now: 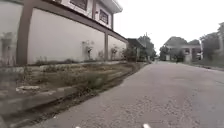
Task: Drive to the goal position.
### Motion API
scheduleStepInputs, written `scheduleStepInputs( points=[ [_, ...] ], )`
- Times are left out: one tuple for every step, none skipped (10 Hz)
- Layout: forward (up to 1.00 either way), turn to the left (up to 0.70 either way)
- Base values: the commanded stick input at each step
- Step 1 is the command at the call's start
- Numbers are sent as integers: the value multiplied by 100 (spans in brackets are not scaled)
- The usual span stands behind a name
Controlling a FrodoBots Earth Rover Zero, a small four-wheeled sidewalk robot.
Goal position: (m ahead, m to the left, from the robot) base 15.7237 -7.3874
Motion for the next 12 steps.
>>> scheduleStepInputs(
  points=[
    [0,-39],
    [0,-41],
    [0,-44],
    [0,-44],
    [0,-44],
    [0,-44],
    [0,-45],
    [0,-45],
    [0,-47],
    [10,-26],
    [21,-33],
    [30,-48]
  ],
)
